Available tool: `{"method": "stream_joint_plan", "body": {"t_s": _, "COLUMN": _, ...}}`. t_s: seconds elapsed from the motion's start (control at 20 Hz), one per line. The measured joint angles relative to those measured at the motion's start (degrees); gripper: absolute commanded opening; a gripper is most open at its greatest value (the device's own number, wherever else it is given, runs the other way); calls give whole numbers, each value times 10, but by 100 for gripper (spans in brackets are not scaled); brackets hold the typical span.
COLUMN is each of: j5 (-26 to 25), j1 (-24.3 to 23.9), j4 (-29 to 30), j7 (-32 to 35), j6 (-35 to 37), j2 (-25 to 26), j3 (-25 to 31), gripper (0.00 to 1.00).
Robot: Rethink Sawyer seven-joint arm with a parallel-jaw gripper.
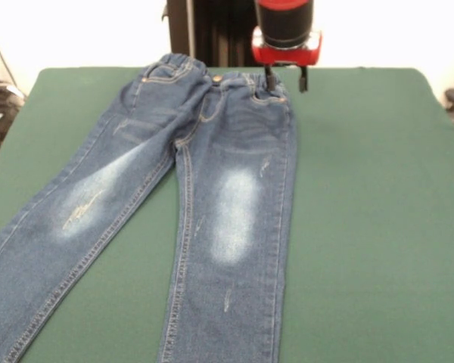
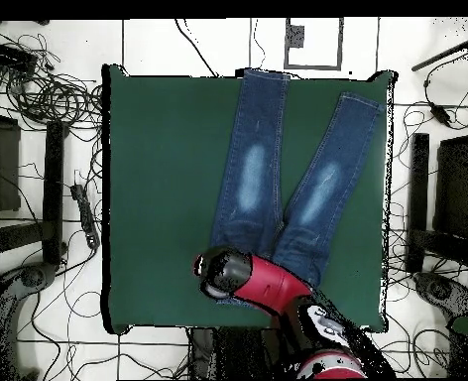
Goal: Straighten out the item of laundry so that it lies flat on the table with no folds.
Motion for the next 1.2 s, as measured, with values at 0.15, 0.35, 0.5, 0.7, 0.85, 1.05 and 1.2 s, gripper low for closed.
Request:
{"method": "stream_joint_plan", "body": {"t_s": 0.15, "j5": 1, "j1": 1, "j4": 4, "j7": 0, "j6": -6, "j2": 1, "j3": 2, "gripper": 100}}
{"method": "stream_joint_plan", "body": {"t_s": 0.35, "j5": 1, "j1": 1, "j4": 7, "j7": 0, "j6": -27, "j2": 10, "j3": 2, "gripper": 100}}
{"method": "stream_joint_plan", "body": {"t_s": 0.5, "j5": 0, "j1": 1, "j4": 10, "j7": 0, "j6": -61, "j2": 30, "j3": 2, "gripper": 100}}
{"method": "stream_joint_plan", "body": {"t_s": 0.7, "j5": -3, "j1": 2, "j4": 13, "j7": 0, "j6": -79, "j2": 44, "j3": 2, "gripper": 100}}
{"method": "stream_joint_plan", "body": {"t_s": 0.85, "j5": -8, "j1": 8, "j4": 14, "j7": 0, "j6": -84, "j2": 59, "j3": 2, "gripper": 100}}
{"method": "stream_joint_plan", "body": {"t_s": 1.05, "j5": -10, "j1": 13, "j4": 14, "j7": 0, "j6": -85, "j2": 72, "j3": 1, "gripper": 100}}
{"method": "stream_joint_plan", "body": {"t_s": 1.2, "j5": -12, "j1": 14, "j4": 13, "j7": 0, "j6": -87, "j2": 71, "j3": 0, "gripper": 100}}
